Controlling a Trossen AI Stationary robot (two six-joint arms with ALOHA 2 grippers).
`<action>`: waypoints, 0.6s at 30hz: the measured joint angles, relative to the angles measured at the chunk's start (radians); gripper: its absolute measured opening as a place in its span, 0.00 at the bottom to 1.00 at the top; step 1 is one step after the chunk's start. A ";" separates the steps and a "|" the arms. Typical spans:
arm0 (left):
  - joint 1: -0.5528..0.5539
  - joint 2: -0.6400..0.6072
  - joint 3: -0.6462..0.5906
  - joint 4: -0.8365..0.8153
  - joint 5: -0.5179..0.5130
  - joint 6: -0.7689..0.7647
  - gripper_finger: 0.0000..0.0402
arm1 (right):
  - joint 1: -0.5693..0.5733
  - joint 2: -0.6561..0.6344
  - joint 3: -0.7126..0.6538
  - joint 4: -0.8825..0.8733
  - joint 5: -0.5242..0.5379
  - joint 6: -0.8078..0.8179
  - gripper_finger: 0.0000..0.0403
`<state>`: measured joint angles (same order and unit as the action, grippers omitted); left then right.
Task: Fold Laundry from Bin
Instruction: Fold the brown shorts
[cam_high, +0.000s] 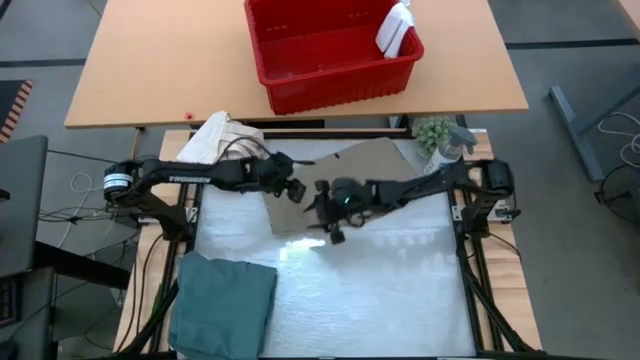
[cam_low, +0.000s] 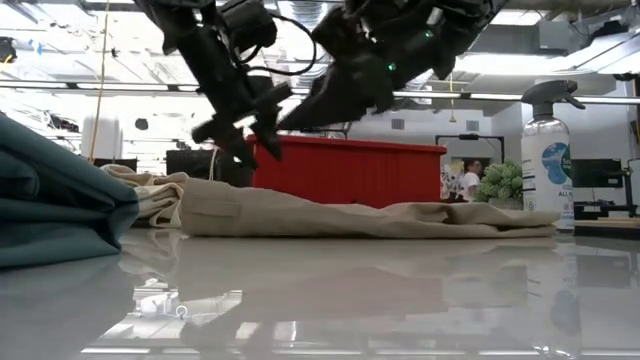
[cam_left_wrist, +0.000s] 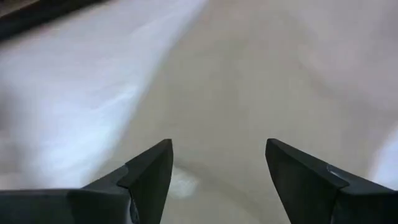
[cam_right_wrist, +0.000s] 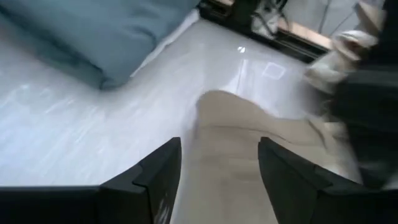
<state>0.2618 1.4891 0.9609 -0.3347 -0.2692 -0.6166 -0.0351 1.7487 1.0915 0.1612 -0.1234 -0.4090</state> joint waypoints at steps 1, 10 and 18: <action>0.005 -0.003 0.017 -0.063 -0.012 0.030 0.61 | 0.016 0.026 0.015 -0.018 0.016 0.005 0.59; 0.016 -0.024 0.004 -0.210 -0.077 0.203 0.61 | 0.065 0.184 0.138 -0.016 0.226 0.041 0.60; 0.121 -0.044 0.005 -0.117 -0.053 0.399 0.61 | 0.128 0.332 0.319 -0.173 0.422 -0.054 0.60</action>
<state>0.3824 1.4449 0.9660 -0.4513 -0.3218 -0.2179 0.0927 2.0804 1.4100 -0.0119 0.2983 -0.4634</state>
